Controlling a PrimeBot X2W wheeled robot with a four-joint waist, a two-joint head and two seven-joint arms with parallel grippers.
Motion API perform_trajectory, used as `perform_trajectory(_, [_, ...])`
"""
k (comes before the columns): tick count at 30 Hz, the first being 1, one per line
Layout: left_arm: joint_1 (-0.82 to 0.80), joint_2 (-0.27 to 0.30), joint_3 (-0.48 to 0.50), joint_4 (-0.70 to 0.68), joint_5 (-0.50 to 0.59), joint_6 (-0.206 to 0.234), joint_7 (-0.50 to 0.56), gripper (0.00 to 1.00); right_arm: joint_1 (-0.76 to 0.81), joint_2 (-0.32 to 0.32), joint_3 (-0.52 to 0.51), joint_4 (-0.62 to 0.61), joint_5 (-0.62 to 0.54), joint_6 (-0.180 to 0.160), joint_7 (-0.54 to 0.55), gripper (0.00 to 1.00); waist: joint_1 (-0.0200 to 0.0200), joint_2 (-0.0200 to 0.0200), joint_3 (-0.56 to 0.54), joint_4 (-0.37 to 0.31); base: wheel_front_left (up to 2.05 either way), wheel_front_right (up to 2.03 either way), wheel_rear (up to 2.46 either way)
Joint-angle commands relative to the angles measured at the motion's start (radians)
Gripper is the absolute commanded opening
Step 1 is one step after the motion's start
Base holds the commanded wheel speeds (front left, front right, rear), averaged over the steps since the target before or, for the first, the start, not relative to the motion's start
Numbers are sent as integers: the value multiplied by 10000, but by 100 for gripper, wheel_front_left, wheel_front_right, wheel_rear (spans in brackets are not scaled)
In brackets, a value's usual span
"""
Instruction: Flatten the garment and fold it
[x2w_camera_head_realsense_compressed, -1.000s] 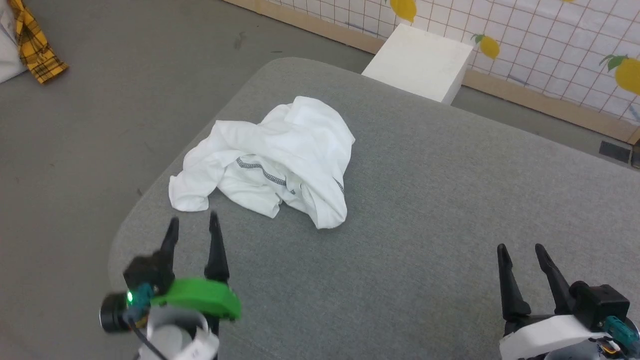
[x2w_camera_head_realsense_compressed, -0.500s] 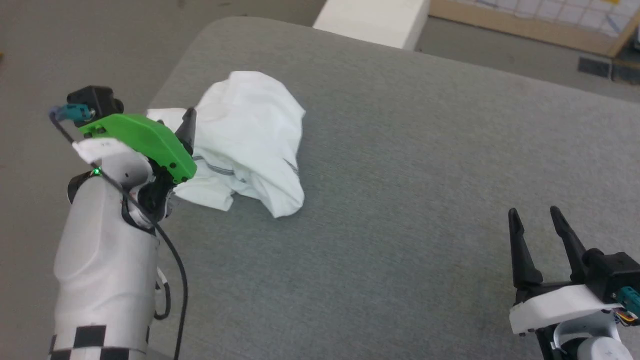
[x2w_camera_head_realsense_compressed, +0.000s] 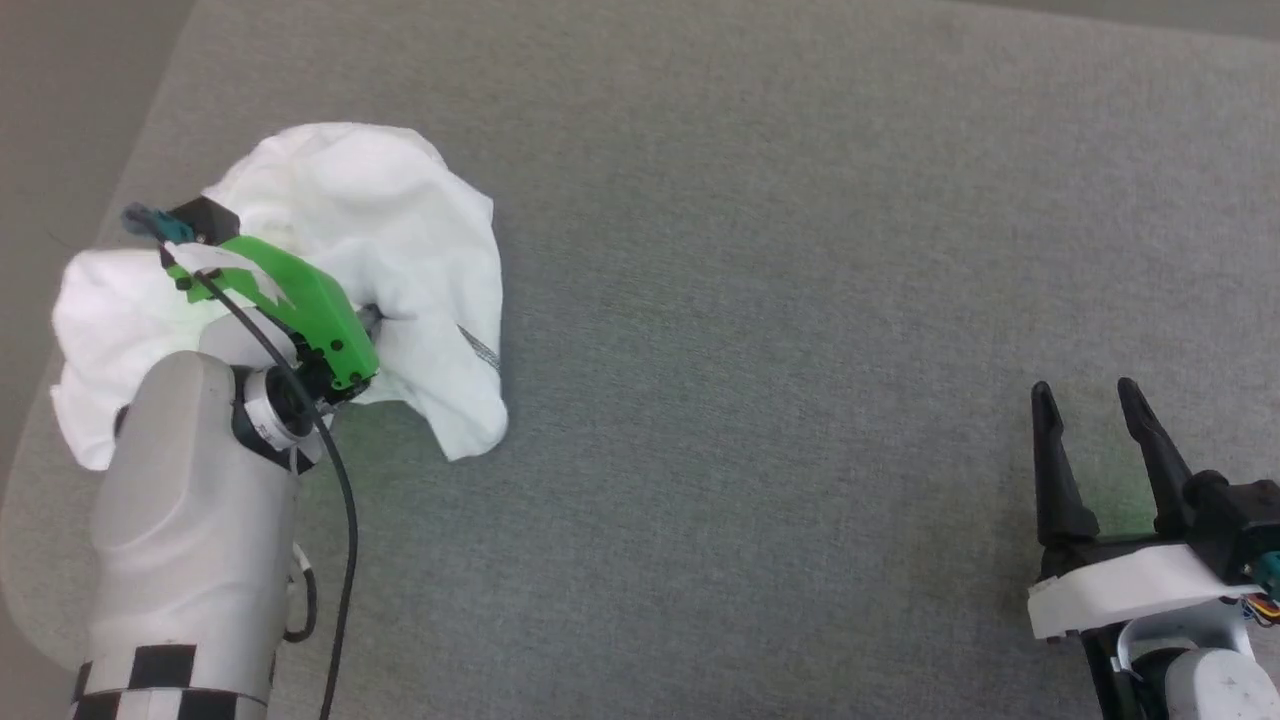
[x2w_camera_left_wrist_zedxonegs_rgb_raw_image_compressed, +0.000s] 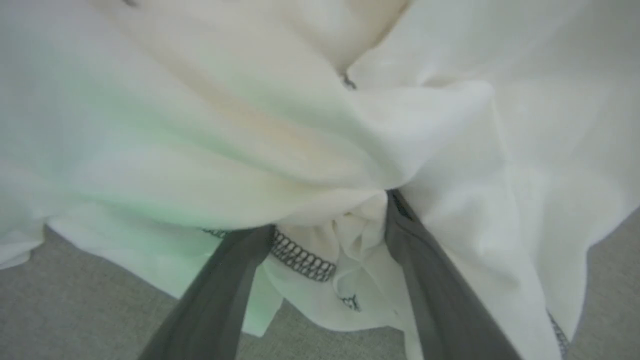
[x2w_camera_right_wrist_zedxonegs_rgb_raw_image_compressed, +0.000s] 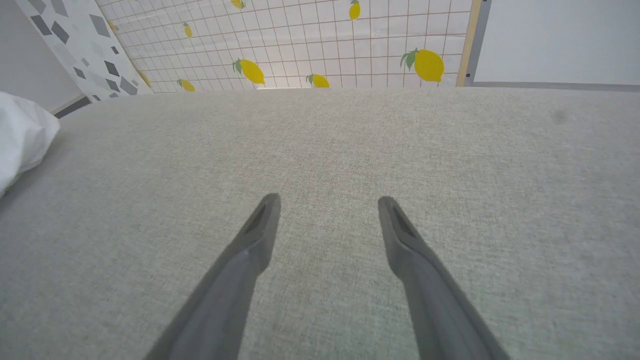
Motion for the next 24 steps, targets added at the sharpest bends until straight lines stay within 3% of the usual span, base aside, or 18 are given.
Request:
perform_trajectory(1, [396, -173, -174, 173, 63, 51, 264, 100, -258, 5, 24, -9, 14, -15, -54, 100, -1, 91, 381, -272, 0, 0, 0])
perform_trajectory(2, [488, -202, -230, 169, 81, 74, 314, 96, -294, 5, 39, 4, 14, -15, -49, 100, -1, 91, 401, -245, 0, 0, 0])
perform_trajectory(3, [544, -217, -233, 136, 85, 85, 240, 32, -323, 5, 47, 13, 11, -15, -46, 100, -1, 91, 413, -216, 0, 0, 0])
perform_trajectory(4, [611, -222, -203, 102, 96, 110, 47, 0, -356, 5, 59, 27, 8, -15, -47, 100, -1, 91, 410, -178, 0, 0, 0])
perform_trajectory(10, [653, -249, 233, -158, 115, 96, -2067, 0, -367, 5, 24, 150, -33, -15, -85, 100, -1, 91, 131, 183, 0, 0, 0])
perform_trajectory(15, [207, -58, 399, -559, 247, -258, -3728, 0, -201, 5, 95, 377, 50, -15, -120, 100, -1, 91, -475, 578, 0, 0, 0])
perform_trajectory(24, [-1800, 513, 100, -1745, 604, -979, -4648, 0, 25, 5, 337, 1175, 560, -15, -507, 100, -1, 91, -1905, 652, 0, 0, 0])
